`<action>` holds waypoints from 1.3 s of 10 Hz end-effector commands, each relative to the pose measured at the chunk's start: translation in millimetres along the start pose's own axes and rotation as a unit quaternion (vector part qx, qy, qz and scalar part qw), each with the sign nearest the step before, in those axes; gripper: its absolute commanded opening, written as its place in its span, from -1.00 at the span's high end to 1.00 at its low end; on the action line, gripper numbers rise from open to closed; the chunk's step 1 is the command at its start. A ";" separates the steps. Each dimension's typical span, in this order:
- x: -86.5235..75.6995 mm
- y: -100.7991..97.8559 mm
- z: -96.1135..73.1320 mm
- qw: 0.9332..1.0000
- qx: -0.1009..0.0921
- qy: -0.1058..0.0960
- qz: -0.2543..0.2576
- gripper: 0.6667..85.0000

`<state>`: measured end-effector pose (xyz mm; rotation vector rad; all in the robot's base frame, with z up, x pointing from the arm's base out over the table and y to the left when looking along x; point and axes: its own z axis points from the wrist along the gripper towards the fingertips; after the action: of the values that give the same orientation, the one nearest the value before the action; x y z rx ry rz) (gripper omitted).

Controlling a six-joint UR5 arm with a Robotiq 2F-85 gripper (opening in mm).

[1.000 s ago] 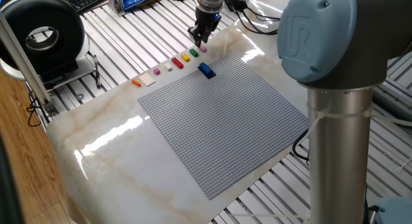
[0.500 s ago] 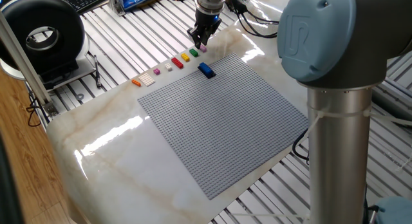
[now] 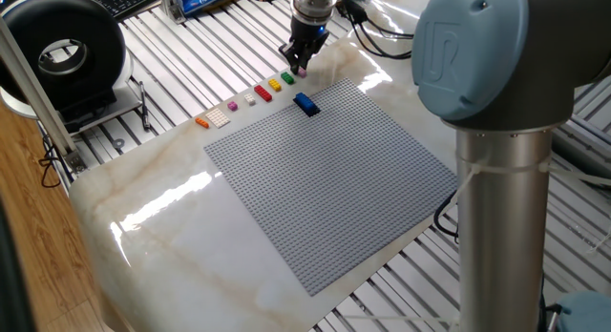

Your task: Stack small Lego blocks one on top of the other

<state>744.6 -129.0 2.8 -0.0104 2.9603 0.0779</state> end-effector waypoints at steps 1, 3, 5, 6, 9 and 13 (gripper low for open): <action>-0.1 -1.7 0.0 1.000 0.002 -0.002 0.016 0.67; 1.9 -1.4 -5.8 0.999 0.015 0.004 0.031 0.99; 2.4 7.1 -12.3 0.999 0.009 0.005 0.039 0.99; 5.9 12.8 -18.6 0.999 0.012 0.010 0.046 0.99; 17.6 31.8 -40.4 0.998 0.013 0.019 0.061 0.99; 38.9 61.0 -43.0 0.995 0.008 0.016 0.100 0.99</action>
<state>714.4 -93.6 35.1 0.1949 2.9940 0.0507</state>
